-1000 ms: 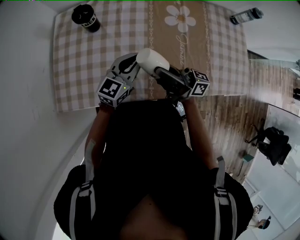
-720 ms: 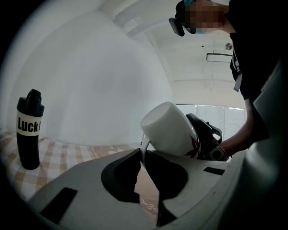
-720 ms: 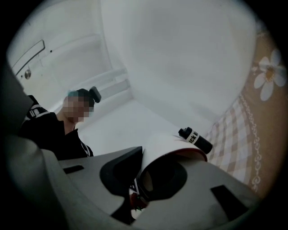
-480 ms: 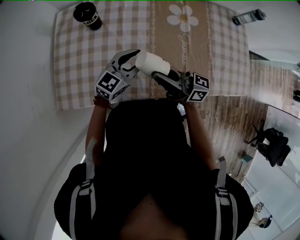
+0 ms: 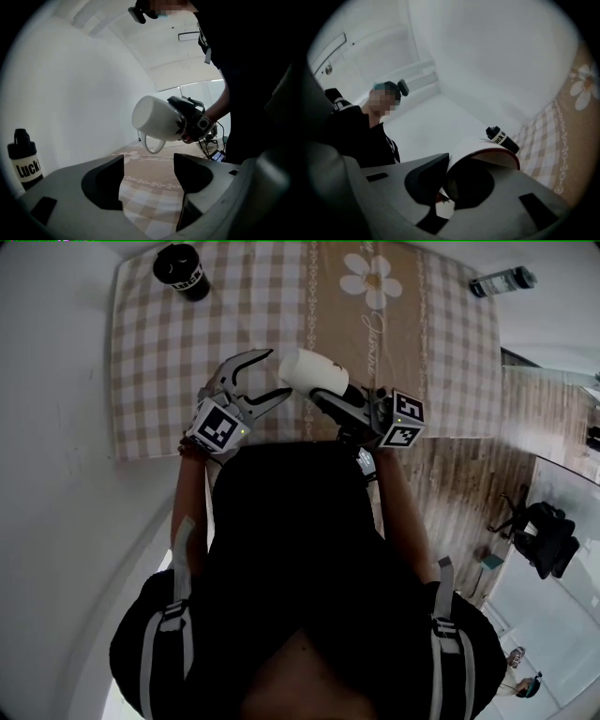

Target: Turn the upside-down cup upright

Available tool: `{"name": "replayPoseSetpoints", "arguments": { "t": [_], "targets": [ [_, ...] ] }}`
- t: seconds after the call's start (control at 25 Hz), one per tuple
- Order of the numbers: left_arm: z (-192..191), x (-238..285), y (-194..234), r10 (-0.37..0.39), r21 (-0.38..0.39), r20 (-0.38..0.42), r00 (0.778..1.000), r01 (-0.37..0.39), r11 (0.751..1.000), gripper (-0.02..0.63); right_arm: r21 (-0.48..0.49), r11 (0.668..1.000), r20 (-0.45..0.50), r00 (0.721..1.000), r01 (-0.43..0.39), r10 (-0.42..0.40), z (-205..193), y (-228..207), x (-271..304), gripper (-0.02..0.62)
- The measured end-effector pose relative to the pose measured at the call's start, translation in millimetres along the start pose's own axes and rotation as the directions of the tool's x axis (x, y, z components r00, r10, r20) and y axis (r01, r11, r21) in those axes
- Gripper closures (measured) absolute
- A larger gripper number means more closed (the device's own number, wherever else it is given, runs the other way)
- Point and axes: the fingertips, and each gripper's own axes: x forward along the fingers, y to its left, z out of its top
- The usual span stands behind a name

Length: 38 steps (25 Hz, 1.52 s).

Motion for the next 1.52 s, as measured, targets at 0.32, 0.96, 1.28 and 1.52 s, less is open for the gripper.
{"name": "replayPoseSetpoints", "arguments": {
  "t": [0.32,0.96,1.28,1.52],
  "targets": [
    [-10.7,14.0,-10.5,0.038,0.356,-0.203,0.978,0.038,0.934,0.152,-0.099,0.975,-0.292,0.931,0.199,-0.220,-48.1,-35.2,-1.0,0.569],
    [-41.5,58.3,-59.1,-0.047,0.507,-0.355,0.934,0.234,0.830,0.186,-0.252,0.932,-0.472,0.808,0.260,-0.353,-92.0,-49.3,6.5,0.568],
    [-48.4,61.7,-60.7,-0.053,0.442,-0.380,0.924,0.231,0.867,0.190,-0.343,0.909,-0.505,0.769,0.238,-0.392,-96.1,-55.9,-0.6,0.541],
    [-54.2,62.3,-45.0,-0.050,0.272,-0.332,0.942,0.146,0.951,0.192,-0.433,0.848,-0.385,0.788,0.305,-0.480,-67.9,-65.5,-16.7,0.446]
  ]
}}
